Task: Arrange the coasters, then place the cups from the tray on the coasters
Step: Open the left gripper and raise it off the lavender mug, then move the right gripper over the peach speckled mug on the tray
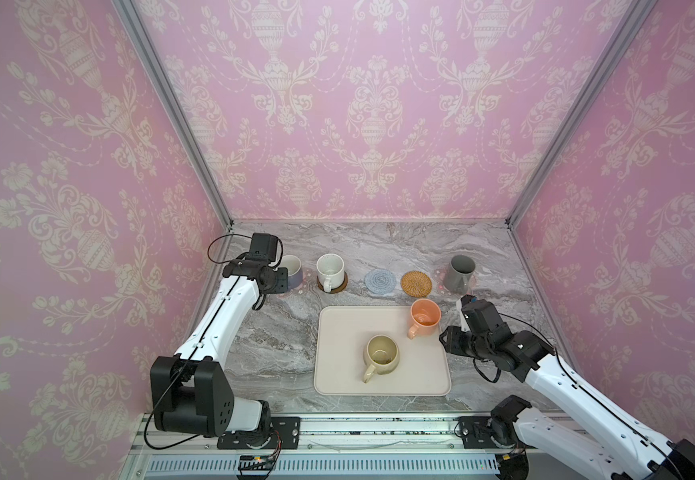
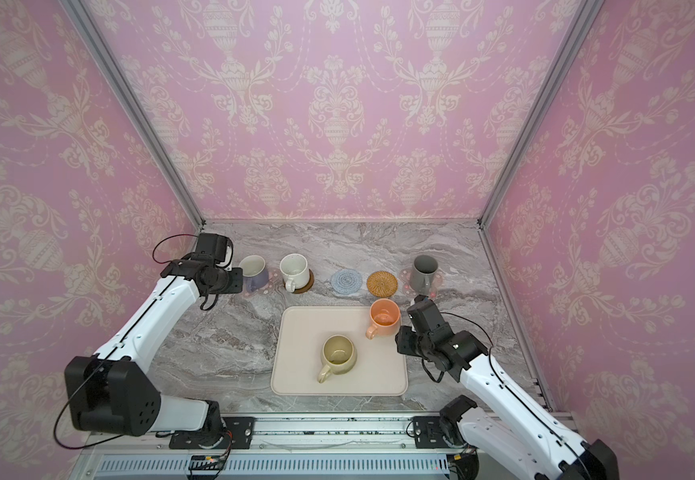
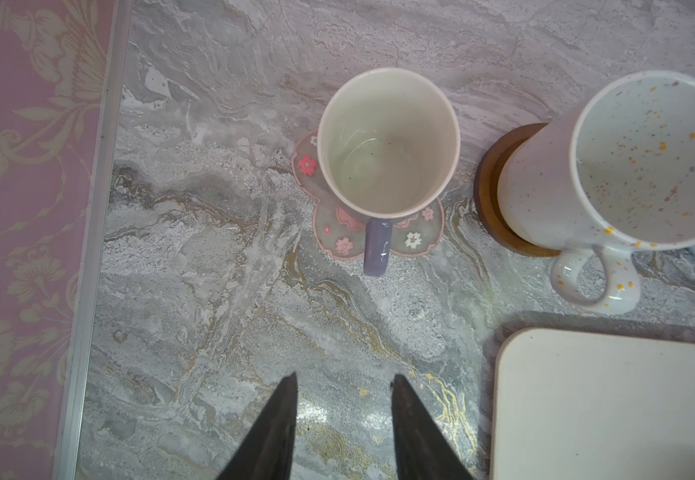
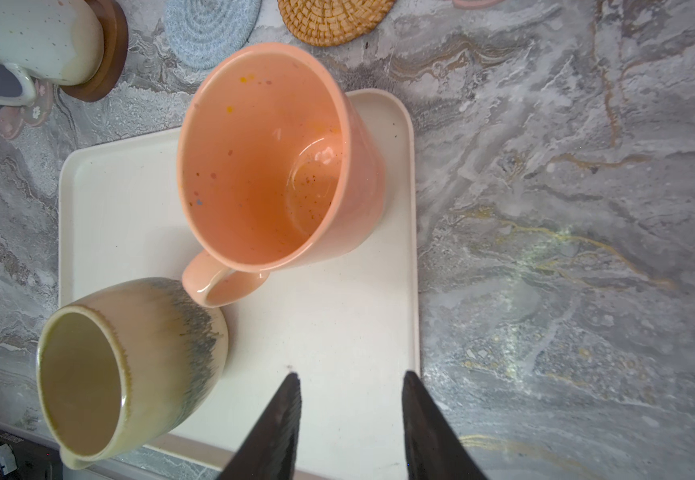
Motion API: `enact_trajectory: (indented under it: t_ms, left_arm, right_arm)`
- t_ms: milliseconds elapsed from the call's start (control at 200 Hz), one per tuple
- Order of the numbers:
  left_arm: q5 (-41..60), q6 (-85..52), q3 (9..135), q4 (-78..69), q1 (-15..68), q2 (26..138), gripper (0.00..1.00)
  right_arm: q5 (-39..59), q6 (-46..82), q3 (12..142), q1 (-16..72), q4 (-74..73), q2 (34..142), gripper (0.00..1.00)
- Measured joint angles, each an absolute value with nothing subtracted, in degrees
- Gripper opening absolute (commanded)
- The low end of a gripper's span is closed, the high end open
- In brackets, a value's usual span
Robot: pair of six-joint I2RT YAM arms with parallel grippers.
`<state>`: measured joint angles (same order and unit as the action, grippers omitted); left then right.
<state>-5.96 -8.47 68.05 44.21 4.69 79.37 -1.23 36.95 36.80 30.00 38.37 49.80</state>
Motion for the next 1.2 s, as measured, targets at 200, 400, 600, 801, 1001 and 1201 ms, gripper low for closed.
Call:
enact_trajectory:
  t_ms: [200,400,600,801,1001,1201]
  left_arm:
    - [-5.91,-8.67,67.85,44.93,5.67,77.54,0.41]
    - [-5.91,-8.67,66.37,45.60,6.57,76.84,0.41]
    - [-5.89,-8.69,65.49,46.04,6.63,74.46,0.41]
    - [-5.74,-8.71,64.25,46.41,7.29,73.08,0.41]
    - [-5.72,-8.71,63.20,46.72,7.38,72.75,0.42]
    - [-5.72,-8.71,62.61,47.07,7.38,71.64,0.42]
  right_arm:
    - [-3.95,39.55,37.45,36.69,36.97,54.35,0.41]
    - [-7.14,40.88,40.49,41.65,36.03,59.40,0.41]
    - [-8.67,41.74,42.74,43.48,34.09,64.05,0.40]
    - [-10.09,43.11,43.83,44.47,32.03,67.26,0.39]
    - [-11.05,45.12,43.92,45.21,29.98,68.60,0.39]
    - [-11.57,46.54,44.29,45.82,28.10,70.57,0.39]
